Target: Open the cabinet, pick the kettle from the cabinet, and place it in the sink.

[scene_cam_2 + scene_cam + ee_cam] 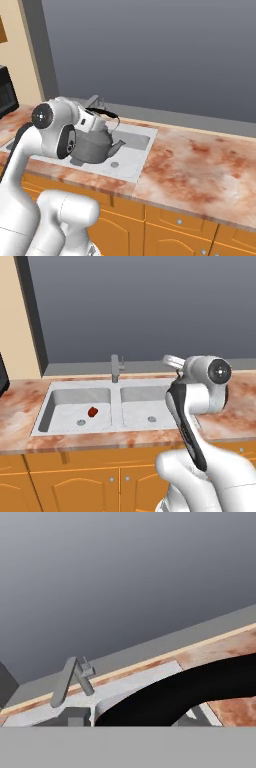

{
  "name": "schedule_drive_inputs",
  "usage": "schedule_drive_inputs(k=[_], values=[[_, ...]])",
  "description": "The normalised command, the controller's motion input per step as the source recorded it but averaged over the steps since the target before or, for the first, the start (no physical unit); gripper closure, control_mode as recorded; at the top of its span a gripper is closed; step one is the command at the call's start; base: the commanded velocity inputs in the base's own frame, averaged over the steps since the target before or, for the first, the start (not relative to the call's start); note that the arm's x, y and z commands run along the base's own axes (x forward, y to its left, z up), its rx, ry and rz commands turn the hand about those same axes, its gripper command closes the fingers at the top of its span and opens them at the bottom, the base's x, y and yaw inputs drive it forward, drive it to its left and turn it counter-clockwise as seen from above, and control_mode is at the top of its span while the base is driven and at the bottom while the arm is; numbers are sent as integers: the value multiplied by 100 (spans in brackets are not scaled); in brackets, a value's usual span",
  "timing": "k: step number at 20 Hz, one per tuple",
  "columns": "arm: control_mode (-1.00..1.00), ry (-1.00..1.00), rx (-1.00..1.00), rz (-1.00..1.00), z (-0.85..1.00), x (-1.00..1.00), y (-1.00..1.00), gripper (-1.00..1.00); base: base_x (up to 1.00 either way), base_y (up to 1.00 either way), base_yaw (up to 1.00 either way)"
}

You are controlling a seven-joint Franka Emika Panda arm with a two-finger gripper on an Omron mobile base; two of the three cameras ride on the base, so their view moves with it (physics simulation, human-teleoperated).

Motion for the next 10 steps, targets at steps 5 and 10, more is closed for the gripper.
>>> schedule_drive_inputs(k=[5,10], values=[[-100,0,13,25,-6,11,-23,100,0,0,0],[-100,0,14,32,-6,12,-27,100,0,0,0]])
